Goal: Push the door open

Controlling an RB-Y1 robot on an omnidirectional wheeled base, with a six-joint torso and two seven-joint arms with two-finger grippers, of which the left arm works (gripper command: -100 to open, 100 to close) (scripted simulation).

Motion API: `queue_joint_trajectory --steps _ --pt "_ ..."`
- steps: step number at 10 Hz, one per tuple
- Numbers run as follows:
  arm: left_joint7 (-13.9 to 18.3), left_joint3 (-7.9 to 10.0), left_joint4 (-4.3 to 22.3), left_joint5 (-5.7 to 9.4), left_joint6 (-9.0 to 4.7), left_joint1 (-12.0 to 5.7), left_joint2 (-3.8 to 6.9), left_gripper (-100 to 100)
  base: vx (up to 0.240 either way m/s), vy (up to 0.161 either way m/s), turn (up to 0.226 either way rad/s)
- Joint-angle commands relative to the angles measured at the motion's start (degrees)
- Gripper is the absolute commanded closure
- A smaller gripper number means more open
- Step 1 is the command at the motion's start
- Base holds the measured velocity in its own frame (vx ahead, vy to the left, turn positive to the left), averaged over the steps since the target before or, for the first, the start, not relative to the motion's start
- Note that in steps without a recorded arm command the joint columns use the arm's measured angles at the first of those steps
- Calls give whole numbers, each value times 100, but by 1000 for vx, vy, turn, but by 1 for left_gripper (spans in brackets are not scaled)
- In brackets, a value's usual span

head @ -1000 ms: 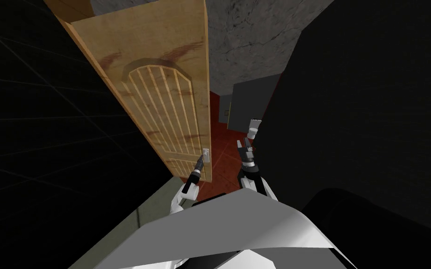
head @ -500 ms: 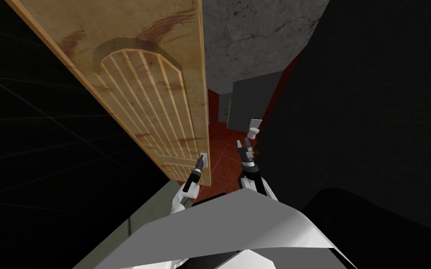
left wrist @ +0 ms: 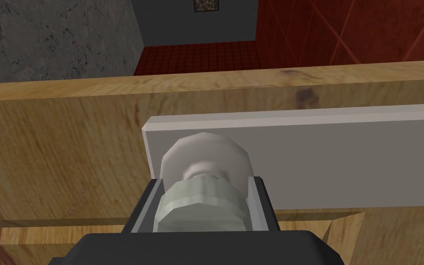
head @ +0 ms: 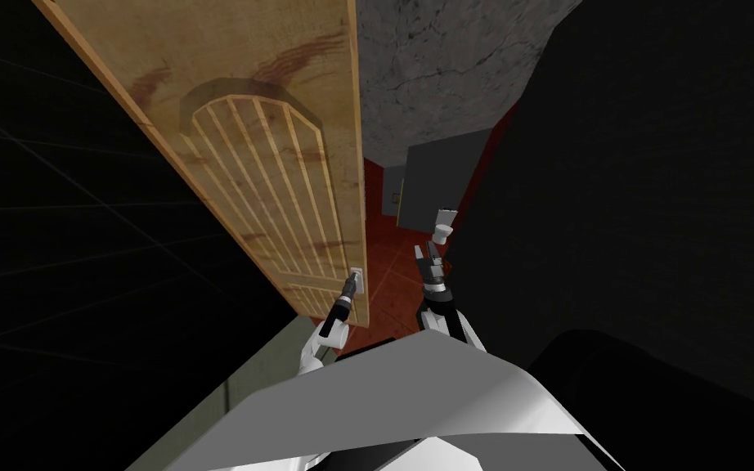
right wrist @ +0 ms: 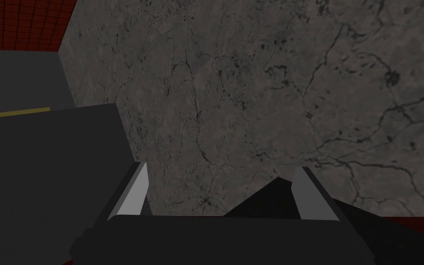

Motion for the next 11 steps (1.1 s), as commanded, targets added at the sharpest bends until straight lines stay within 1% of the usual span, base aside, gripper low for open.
queue_joint_trajectory --steps 1,2,5,7,8,11 --pt "-58 -63 -32 27 2 42 60 100 89 -16 172" --pt "-79 -87 -44 37 3 57 78 100 146 -39 191" --pt "-196 -215 -109 91 8 141 156 100 218 -61 195" --pt "-288 -315 -160 134 12 207 197 100 218 -22 286" --pt "-260 -362 -192 130 17 226 161 -100 -30 -14 103" --pt "-278 -440 -313 146 61 301 131 -100 -241 26 8"
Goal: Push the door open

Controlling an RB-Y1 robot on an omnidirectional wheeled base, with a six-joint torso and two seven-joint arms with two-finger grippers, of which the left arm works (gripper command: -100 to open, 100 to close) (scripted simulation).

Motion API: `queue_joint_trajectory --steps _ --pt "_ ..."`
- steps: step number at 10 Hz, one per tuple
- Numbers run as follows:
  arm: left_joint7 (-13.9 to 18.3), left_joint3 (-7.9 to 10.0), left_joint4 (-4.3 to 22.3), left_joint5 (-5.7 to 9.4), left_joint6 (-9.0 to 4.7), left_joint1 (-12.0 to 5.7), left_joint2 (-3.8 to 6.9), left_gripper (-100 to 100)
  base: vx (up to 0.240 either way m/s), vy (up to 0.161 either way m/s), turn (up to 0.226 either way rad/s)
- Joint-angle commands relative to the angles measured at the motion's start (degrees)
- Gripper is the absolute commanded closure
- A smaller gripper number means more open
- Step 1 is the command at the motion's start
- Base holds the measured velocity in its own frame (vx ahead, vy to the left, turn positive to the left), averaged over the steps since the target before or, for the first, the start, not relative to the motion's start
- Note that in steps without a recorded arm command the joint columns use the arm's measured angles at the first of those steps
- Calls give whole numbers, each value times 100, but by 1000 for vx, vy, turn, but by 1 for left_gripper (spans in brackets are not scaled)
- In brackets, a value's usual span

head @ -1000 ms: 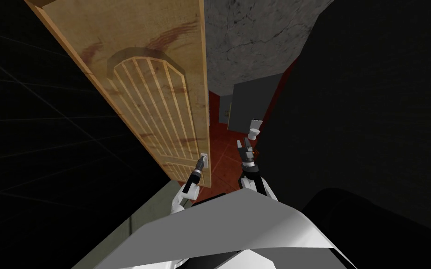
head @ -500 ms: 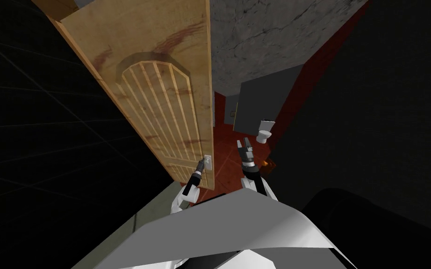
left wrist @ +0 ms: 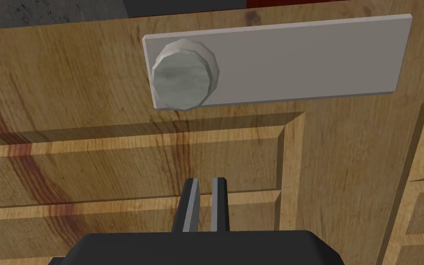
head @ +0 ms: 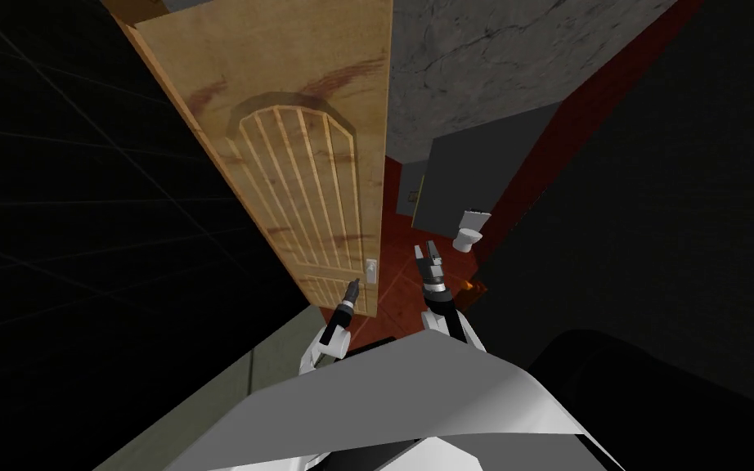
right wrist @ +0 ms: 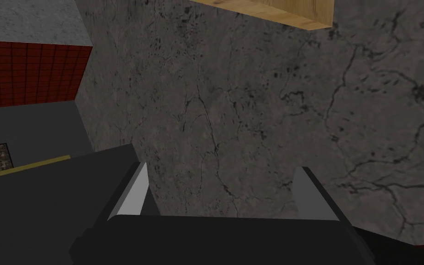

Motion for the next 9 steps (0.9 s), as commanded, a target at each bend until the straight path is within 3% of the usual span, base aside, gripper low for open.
queue_joint_trajectory --steps 1,3,4,9 --pt "-8 -71 -99 18 34 60 -27 -100 -254 -4 40" --pt "-27 -149 -220 34 78 136 -99 -100 -258 37 40" --pt "-24 -128 -182 28 60 120 -77 -100 -117 11 -2" --pt "-65 -36 -12 -20 -20 16 -106 -100 179 -92 -21"
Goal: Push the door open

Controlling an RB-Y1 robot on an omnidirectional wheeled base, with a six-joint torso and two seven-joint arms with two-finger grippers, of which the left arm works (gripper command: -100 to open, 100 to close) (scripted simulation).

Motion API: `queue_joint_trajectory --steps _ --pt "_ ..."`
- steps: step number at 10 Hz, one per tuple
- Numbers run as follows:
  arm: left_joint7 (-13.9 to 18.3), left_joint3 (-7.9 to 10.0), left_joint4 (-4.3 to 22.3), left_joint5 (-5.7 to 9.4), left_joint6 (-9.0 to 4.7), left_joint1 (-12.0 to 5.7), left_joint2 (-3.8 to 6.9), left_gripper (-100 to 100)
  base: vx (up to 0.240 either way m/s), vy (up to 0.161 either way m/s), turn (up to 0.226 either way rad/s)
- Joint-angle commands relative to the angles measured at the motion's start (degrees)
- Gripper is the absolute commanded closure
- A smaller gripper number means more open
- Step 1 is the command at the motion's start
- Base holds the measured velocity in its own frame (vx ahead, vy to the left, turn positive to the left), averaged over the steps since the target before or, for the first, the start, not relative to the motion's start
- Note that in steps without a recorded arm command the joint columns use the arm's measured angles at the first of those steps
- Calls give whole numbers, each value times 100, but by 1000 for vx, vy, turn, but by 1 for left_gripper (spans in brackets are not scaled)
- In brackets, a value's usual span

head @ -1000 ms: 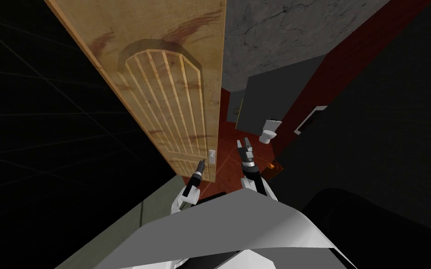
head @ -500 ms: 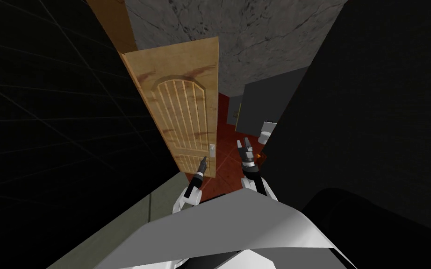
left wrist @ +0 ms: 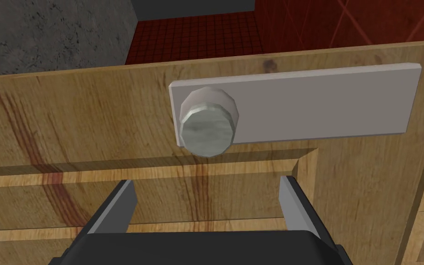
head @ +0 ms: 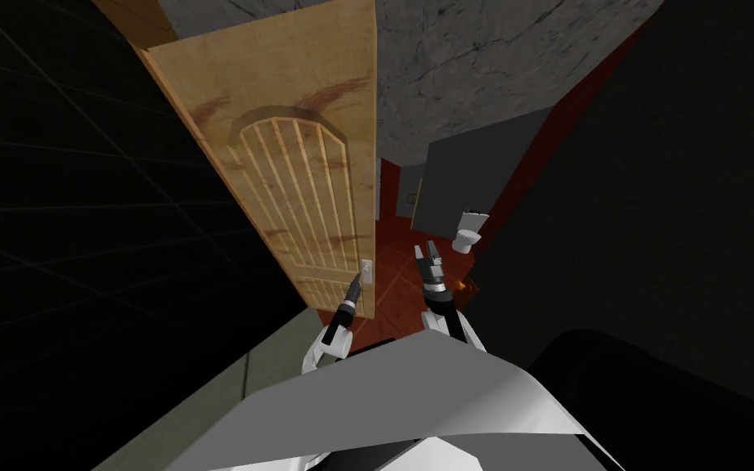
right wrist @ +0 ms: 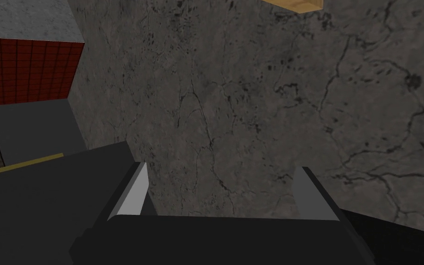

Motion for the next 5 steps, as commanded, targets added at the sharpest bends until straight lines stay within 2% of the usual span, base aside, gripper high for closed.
queue_joint_trajectory --steps 1,4,5 --pt "-15 29 44 -16 -24 -27 -46 -100 233 -65 -31" --pt "-38 82 137 -43 -67 -86 -208 -100 186 -93 -22" --pt "-34 69 111 -39 -57 -66 -171 -100 90 -42 2"
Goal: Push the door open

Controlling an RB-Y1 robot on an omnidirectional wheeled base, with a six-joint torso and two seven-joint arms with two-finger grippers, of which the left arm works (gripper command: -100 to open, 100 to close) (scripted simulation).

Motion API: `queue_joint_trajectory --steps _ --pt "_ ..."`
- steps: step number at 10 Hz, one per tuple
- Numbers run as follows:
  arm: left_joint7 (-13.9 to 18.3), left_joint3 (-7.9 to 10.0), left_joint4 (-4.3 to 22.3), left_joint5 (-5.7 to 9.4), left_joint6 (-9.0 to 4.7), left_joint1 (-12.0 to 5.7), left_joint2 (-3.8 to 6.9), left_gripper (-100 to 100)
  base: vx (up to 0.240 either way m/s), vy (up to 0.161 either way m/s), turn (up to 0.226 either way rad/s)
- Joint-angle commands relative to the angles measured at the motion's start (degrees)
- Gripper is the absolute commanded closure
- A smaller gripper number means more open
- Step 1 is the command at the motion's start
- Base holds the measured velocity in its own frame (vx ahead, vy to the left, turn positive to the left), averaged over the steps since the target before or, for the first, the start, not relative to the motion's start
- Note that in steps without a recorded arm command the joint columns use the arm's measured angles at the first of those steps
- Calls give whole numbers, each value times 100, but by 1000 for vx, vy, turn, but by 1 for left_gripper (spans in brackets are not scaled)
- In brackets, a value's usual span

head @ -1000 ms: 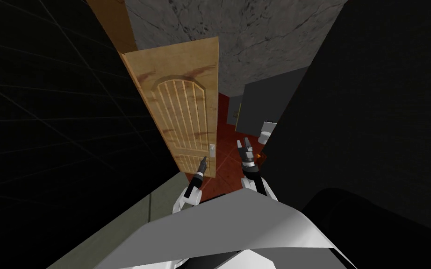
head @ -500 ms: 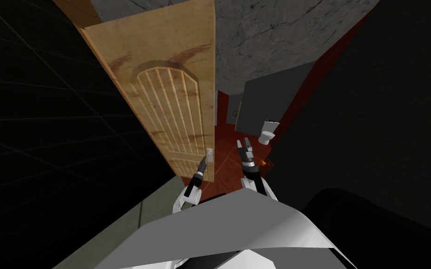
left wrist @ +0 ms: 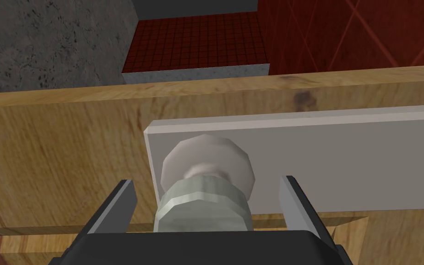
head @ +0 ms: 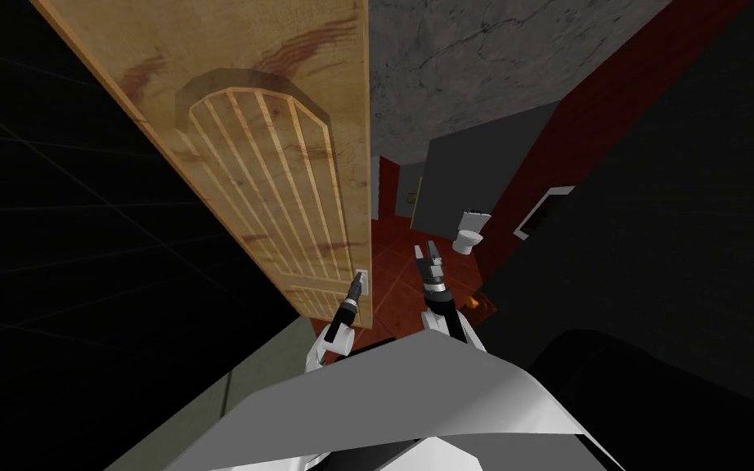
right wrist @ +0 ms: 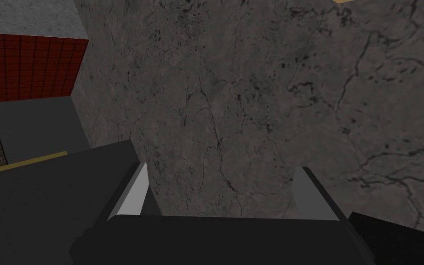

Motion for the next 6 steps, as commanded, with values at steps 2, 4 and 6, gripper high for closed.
queue_joint_trajectory --steps 2,4,6 --pt "3 -1 -2 1 3 3 8 100 -24 11 -2" --pt "3 -1 -2 1 3 3 8 100 -21 11 -2" --pt "3 -1 -2 1 3 3 8 100 -5 2 2"
